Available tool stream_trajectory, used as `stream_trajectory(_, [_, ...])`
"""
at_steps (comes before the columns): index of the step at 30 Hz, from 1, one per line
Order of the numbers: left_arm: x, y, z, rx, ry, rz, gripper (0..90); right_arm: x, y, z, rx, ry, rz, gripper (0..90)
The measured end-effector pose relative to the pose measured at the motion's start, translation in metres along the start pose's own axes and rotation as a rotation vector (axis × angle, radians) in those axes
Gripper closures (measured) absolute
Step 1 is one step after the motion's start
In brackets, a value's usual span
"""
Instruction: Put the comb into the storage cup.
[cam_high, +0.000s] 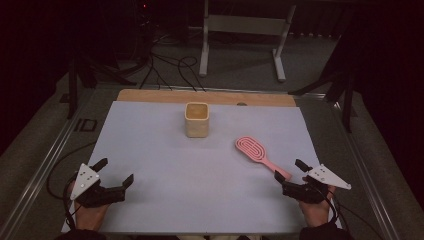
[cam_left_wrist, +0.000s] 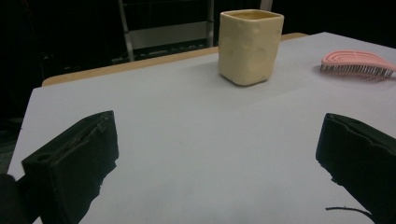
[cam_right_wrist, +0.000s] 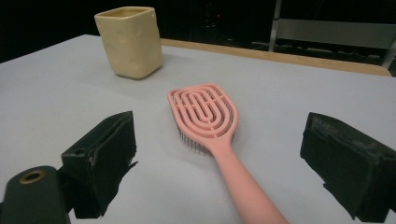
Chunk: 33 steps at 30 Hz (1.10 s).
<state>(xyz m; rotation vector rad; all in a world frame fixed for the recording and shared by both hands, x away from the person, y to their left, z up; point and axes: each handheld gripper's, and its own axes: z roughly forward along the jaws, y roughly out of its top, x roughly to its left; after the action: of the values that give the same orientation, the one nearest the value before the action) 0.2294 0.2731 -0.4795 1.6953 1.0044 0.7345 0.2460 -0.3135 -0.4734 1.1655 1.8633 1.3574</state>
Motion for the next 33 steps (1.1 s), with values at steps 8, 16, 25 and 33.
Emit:
stream_trajectory(8, [0.000, -0.001, 0.002, 0.011, 0.003, -0.007, 0.0, 0.001, 0.004, 0.006, 0.048, 0.000, -0.014, 10.2])
stream_trajectory(16, [-0.001, -0.002, 0.004, 0.020, 0.001, -0.009, 0.0, 0.000, 0.016, 0.008, 0.069, 0.018, 0.005, 10.4])
stream_trajectory(25, [-0.001, -0.003, 0.004, 0.024, 0.006, -0.009, 0.0, 0.000, 0.037, 0.022, 0.147, 0.032, 0.001, 10.4])
stream_trajectory(33, [-0.002, -0.003, 0.006, 0.028, 0.005, -0.004, 0.0, 0.002, 0.050, 0.037, 0.199, 0.032, -0.016, 10.7])
